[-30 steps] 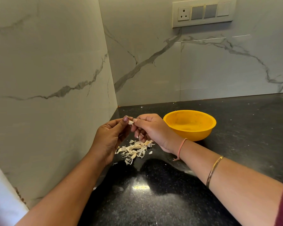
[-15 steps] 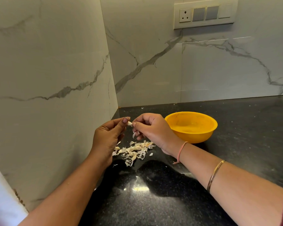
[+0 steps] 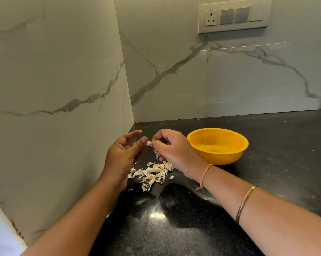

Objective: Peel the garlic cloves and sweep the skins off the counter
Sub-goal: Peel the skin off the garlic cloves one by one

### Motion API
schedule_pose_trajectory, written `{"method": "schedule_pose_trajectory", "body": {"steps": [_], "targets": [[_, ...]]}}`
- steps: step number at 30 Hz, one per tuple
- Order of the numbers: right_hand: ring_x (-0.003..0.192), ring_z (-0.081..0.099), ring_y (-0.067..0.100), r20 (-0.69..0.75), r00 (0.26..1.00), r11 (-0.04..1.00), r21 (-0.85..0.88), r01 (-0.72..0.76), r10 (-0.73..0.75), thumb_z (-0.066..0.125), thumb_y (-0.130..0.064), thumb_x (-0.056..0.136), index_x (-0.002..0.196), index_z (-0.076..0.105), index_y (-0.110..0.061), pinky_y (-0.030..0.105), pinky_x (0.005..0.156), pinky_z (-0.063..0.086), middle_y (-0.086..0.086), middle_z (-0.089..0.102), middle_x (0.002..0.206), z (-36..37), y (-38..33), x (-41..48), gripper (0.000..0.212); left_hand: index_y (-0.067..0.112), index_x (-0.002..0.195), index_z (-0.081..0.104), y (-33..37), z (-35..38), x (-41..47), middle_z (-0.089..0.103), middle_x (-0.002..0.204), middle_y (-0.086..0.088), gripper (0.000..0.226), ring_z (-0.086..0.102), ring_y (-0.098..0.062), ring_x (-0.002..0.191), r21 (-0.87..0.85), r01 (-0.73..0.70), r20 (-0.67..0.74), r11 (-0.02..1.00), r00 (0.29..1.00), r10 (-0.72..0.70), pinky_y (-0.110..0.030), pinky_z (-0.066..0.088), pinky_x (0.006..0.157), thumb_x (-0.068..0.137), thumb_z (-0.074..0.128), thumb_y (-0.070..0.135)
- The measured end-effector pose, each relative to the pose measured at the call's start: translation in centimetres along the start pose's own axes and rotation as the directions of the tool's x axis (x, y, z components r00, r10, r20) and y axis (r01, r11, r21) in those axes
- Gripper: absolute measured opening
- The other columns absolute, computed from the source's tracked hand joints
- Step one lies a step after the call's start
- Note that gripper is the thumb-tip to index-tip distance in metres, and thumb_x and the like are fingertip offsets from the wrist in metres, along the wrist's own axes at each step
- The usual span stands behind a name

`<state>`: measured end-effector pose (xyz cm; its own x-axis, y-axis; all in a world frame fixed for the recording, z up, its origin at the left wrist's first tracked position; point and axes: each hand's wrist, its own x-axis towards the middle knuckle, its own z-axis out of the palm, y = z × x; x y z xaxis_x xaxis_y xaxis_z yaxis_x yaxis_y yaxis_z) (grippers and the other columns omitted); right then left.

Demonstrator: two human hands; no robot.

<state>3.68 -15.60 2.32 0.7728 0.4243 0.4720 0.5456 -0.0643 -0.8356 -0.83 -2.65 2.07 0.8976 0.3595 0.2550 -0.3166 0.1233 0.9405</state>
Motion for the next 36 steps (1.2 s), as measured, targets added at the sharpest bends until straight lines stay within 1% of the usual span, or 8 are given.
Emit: {"method": "schedule_pose_trajectory", "body": {"steps": [7, 12, 16, 21, 23, 27, 31, 36], "targets": [[0.049, 0.053, 0.000, -0.049, 0.999, 0.999, -0.044, -0.011, 0.009, 0.052, -0.007, 0.089, 0.080, 0.060, -0.008, 0.015, 0.050, 0.045, 0.003, 0.057, 0.065, -0.03, 0.23, 0.09, 0.011, 0.017, 0.102, 0.062, 0.27, 0.07, 0.01, 0.070, 0.066, 0.003, 0.039, 0.064, -0.003, 0.061, -0.146, 0.058, 0.031, 0.988, 0.998, -0.053, -0.013, 0.051, 0.057, 0.063, 0.067, 0.013], [0.056, 0.057, 0.012, -0.065, 0.996, 0.996, -0.064, -0.065, 0.061, 0.049, -0.009, 0.090, 0.081, 0.062, -0.005, 0.021, 0.053, 0.049, 0.008, 0.060, 0.068, 0.10, 0.43, 0.11, 0.016, 0.019, 0.093, 0.065, 0.09, 0.15, 0.02, 0.071, 0.068, 0.006, 0.024, 0.063, -0.002, 0.063, -0.089, 0.046, 0.020, 0.995, 0.999, -0.044, -0.013, 0.049, 0.057, 0.070, 0.068, 0.012], [0.049, 0.054, 0.013, -0.112, 0.989, 0.995, -0.012, -0.103, 0.101, 0.049, -0.016, 0.094, 0.073, 0.062, -0.004, 0.024, 0.049, 0.049, 0.003, 0.058, 0.058, -0.07, 0.32, 0.16, 0.028, 0.021, 0.087, 0.067, -0.17, -0.25, 0.24, 0.072, 0.071, 0.008, 0.015, 0.063, -0.006, 0.072, -0.036, 0.013, -0.063, 0.999, 0.998, -0.015, -0.021, 0.044, 0.064, 0.073, 0.070, 0.015], [0.063, 0.062, 0.020, 0.010, 0.996, 0.990, 0.107, -0.089, 0.089, 0.062, -0.011, 0.088, 0.089, 0.062, -0.003, 0.041, 0.070, 0.059, 0.009, 0.064, 0.071, 0.14, 0.19, 0.06, 0.009, 0.018, 0.086, 0.067, -0.27, -0.39, 0.40, 0.072, 0.073, 0.007, 0.013, 0.064, -0.007, 0.076, -0.063, -0.003, -0.106, 0.998, 0.994, -0.004, -0.019, 0.048, 0.068, 0.078, 0.067, 0.008], [0.065, 0.064, 0.021, 0.007, 0.998, 0.993, 0.099, -0.070, 0.070, 0.065, -0.011, 0.086, 0.092, 0.062, -0.005, 0.042, 0.071, 0.059, 0.009, 0.066, 0.075, 0.48, 0.21, -0.03, 0.010, 0.016, 0.088, 0.067, -0.25, -0.35, 0.39, 0.073, 0.076, 0.004, 0.014, 0.066, -0.009, 0.077, -0.076, -0.003, -0.090, 0.997, 0.996, -0.004, -0.017, 0.052, 0.066, 0.078, 0.066, 0.006], [0.068, 0.066, 0.018, -0.067, 0.998, 1.000, 0.027, 0.012, -0.010, 0.068, -0.013, 0.084, 0.091, 0.062, -0.008, 0.038, 0.067, 0.059, 0.009, 0.068, 0.080, 0.71, 0.55, -0.06, 0.010, 0.013, 0.088, 0.067, -0.27, -0.13, 0.10, 0.073, 0.076, 0.003, 0.014, 0.068, -0.006, 0.073, -0.057, -0.011, -0.023, 0.998, 1.000, 0.010, -0.015, 0.054, 0.064, 0.079, 0.063, 0.003], [0.070, 0.067, 0.016, -0.114, 0.991, 0.994, -0.092, 0.067, -0.077, 0.066, -0.010, 0.085, 0.087, 0.062, -0.014, 0.034, 0.067, 0.058, 0.004, 0.067, 0.079, 0.41, 0.86, 0.21, 0.006, 0.017, 0.090, 0.069, -0.42, 0.00, -0.08, 0.073, 0.085, 0.000, 0.015, 0.068, -0.010, 0.082, 0.080, -0.035, 0.032, 0.996, 0.999, 0.033, -0.018, 0.055, 0.073, 0.083, 0.063, 0.004], [0.070, 0.064, 0.011, -0.126, 0.977, 0.966, -0.213, 0.145, -0.175, 0.065, -0.008, 0.084, 0.088, 0.063, -0.010, 0.019, 0.064, 0.055, 0.000, 0.065, 0.076, 0.39, 0.54, 0.05, 0.005, 0.014, 0.091, 0.070, -0.23, 0.24, -0.31, 0.072, 0.088, -0.006, 0.011, 0.068, -0.014, 0.083, 0.106, -0.038, 0.052, 0.994, 0.998, 0.033, -0.025, 0.056, 0.080, 0.081, 0.066, 0.011]]}}
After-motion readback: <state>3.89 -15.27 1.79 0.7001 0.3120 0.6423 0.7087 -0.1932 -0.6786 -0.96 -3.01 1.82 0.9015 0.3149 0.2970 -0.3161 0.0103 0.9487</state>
